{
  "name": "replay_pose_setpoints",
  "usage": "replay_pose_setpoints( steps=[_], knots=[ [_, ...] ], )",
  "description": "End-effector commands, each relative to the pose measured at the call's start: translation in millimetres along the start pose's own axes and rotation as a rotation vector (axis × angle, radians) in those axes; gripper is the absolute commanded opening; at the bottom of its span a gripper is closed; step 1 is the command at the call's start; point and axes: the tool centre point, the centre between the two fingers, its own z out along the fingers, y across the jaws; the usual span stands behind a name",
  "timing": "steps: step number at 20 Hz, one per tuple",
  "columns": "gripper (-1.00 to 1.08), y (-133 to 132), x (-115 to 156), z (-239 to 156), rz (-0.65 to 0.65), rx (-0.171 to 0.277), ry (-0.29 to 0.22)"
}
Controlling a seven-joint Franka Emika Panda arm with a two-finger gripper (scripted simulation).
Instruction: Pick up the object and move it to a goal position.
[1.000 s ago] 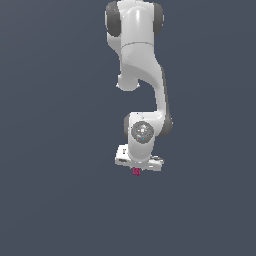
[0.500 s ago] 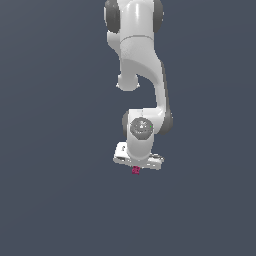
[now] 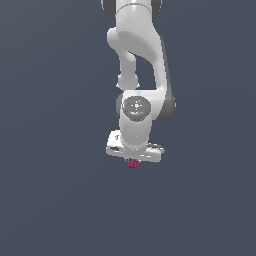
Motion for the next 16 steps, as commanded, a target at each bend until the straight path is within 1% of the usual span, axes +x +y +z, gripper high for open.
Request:
replay_pose_setpoints(
  steps=[1, 11, 16],
  knots=[
    [-1.00, 6, 2, -29, 0.000, 0.000, 0.001],
    [-1.00, 31, 13, -142, 0.001, 0.001, 0.001],
    [-1.00, 41, 19, -191, 0.000, 0.000, 0.001]
  ],
)
